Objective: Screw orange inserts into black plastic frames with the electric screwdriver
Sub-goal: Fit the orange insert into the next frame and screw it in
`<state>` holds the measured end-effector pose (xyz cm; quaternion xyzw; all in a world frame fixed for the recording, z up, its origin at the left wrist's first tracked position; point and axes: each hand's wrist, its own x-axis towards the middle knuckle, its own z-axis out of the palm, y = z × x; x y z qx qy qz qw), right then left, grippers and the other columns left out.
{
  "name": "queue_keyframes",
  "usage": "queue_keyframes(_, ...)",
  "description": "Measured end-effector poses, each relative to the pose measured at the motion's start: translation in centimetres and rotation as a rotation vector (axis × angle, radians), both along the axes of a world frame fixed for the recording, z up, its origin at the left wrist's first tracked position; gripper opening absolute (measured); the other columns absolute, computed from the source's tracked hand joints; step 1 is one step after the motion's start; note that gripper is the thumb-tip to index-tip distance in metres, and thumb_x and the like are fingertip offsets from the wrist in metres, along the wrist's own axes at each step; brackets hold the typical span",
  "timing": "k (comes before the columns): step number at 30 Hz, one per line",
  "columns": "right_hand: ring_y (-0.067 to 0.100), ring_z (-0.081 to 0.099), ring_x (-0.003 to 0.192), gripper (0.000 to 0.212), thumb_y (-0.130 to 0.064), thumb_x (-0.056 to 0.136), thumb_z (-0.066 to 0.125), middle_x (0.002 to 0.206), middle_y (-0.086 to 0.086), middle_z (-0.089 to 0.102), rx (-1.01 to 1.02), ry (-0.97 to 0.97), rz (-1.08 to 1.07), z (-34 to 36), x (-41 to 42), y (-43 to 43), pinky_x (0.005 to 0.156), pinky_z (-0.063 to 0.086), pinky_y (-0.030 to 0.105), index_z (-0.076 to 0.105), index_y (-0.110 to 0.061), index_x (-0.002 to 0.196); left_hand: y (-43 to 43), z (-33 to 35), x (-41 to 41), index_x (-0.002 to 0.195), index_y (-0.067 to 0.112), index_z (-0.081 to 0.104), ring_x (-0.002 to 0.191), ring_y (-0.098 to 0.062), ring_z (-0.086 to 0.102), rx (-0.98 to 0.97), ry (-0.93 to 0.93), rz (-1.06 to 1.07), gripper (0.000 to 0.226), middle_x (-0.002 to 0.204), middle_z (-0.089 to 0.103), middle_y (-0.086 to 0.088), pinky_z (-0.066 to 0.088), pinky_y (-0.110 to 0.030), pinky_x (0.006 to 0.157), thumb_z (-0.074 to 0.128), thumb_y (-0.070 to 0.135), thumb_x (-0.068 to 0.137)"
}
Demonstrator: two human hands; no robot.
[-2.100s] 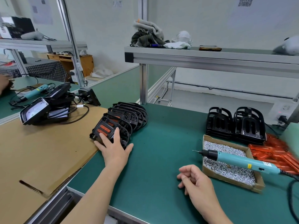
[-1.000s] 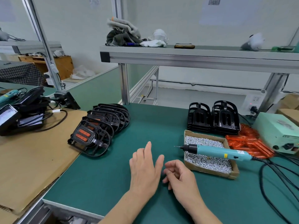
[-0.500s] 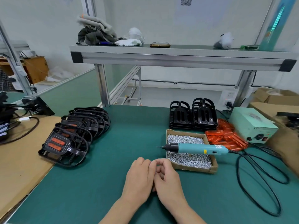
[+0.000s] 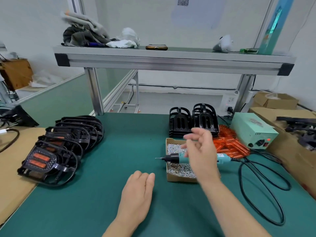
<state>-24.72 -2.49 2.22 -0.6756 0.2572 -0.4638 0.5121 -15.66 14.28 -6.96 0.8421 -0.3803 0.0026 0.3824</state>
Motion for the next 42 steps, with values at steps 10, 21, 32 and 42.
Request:
queue_keyframes(10, 0.041, 0.046, 0.131, 0.047, -0.024, 0.101, 0.052, 0.142, 0.024, 0.048, -0.148, 0.789, -0.388, -0.6, 2.4, -17.5, 0.109, 0.038, 0.046, 0.047, -0.002, 0.143, 0.0, 0.3, 0.0, 0.080, 0.022, 0.056, 0.088, -0.005, 0.049, -0.020, 0.044, 0.010, 0.060, 0.082, 0.049, 0.008, 0.040, -0.024, 0.077, 0.014, 0.063, 0.090)
queue_keyframes(21, 0.044, 0.054, 0.123, 0.037, -0.014, 0.100, 0.050, 0.135, 0.028, 0.054, -0.103, 0.986, -0.404, -1.5, 3.5, -20.6, 0.096, 0.047, 0.044, 0.048, 0.006, 0.131, 0.1, 0.8, -0.1, 0.085, 0.021, 0.060, 0.091, -0.005, 0.049, -0.019, 0.050, 0.015, 0.042, 0.086, 0.049, 0.008, 0.039, -0.022, 0.079, 0.030, 0.046, 0.102)
queue_keyframes(32, 0.038, 0.067, 0.105, 0.023, -0.006, 0.090, 0.063, 0.107, 0.024, 0.072, -0.040, 0.971, -0.411, -1.1, 3.1, -21.5, 0.078, 0.050, 0.034, 0.070, 0.007, 0.107, -0.1, 0.9, 0.0, 0.086, 0.017, 0.062, 0.091, -0.006, 0.050, -0.036, 0.067, 0.035, 0.040, 0.086, 0.051, 0.006, 0.041, -0.023, 0.080, 0.034, 0.042, 0.102)
queue_keyframes(42, 0.032, 0.071, 0.102, 0.029, -0.001, 0.093, 0.065, 0.114, 0.019, 0.072, 0.165, 0.660, -0.385, -0.4, 2.4, -20.5, 0.062, 0.047, 0.035, 0.065, 0.001, 0.121, -0.2, 0.8, -0.1, 0.085, 0.018, 0.063, 0.091, -0.006, 0.051, -0.041, 0.071, 0.054, 0.039, 0.087, 0.052, 0.006, 0.041, -0.024, 0.079, 0.036, 0.041, 0.102)
